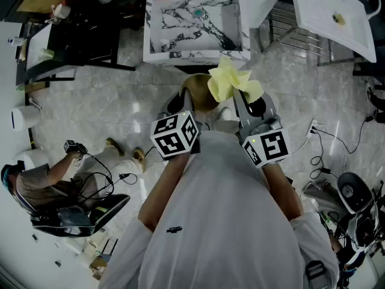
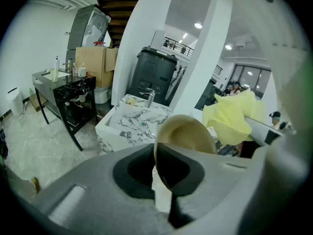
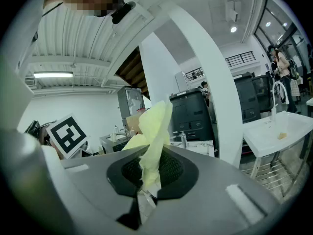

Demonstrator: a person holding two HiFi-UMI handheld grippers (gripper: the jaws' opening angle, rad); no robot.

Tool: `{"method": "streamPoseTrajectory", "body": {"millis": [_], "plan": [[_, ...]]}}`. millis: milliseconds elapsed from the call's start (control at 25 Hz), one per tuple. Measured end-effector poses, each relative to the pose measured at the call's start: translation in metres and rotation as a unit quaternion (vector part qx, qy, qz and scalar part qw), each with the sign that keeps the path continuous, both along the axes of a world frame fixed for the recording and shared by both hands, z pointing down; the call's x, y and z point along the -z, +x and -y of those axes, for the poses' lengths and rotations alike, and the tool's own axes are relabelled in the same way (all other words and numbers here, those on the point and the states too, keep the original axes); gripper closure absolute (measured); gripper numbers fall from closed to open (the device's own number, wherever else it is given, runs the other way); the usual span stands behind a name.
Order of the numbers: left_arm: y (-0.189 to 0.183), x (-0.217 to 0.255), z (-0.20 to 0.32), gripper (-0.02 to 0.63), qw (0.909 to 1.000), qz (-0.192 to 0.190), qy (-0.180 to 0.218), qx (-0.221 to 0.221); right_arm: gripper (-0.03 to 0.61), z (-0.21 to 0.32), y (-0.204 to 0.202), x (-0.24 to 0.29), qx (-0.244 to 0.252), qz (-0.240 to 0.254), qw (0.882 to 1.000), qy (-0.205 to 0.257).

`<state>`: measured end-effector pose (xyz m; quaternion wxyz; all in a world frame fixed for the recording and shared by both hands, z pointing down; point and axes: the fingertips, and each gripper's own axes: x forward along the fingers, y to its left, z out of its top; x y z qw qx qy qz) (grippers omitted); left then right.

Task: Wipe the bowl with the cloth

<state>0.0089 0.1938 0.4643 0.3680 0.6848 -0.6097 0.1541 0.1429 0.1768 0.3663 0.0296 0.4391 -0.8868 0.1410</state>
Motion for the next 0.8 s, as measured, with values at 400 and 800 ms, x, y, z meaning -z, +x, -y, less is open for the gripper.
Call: {"method": "streamPoseTrajectory", "body": {"millis": [400,800], "plan": [[0.021,0.004,-0.020,0.603,0.9999,-0.001,0.012,0.002,0.555,-0.025,0.024,-0.007,-0.014,-0.001,1.000,0.000],[0.023,0.002,-0.034,0.603,0.9997,0.017,0.011,-0.011,0.555,-0.035,0.033,0.001,-0.028,0.030,0.999,0.014]]}}
